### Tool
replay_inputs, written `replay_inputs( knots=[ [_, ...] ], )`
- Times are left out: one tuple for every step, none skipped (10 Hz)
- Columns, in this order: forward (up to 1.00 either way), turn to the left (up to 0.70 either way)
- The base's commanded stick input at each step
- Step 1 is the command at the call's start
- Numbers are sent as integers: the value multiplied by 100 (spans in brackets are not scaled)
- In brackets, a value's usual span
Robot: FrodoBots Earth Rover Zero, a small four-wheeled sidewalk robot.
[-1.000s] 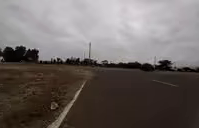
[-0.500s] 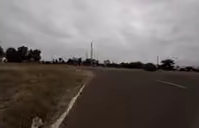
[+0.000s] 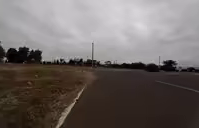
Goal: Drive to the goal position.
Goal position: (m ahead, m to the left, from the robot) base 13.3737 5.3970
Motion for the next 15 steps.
replay_inputs(
  knots=[
    [85, 0],
    [85, -22],
    [85, -20],
    [85, 0],
    [85, 0],
    [85, 0],
    [85, 0],
    [85, -12],
    [85, -22],
    [85, 0],
    [85, 0],
    [85, -20],
    [85, -6],
    [85, -4],
    [85, -12]
  ],
)
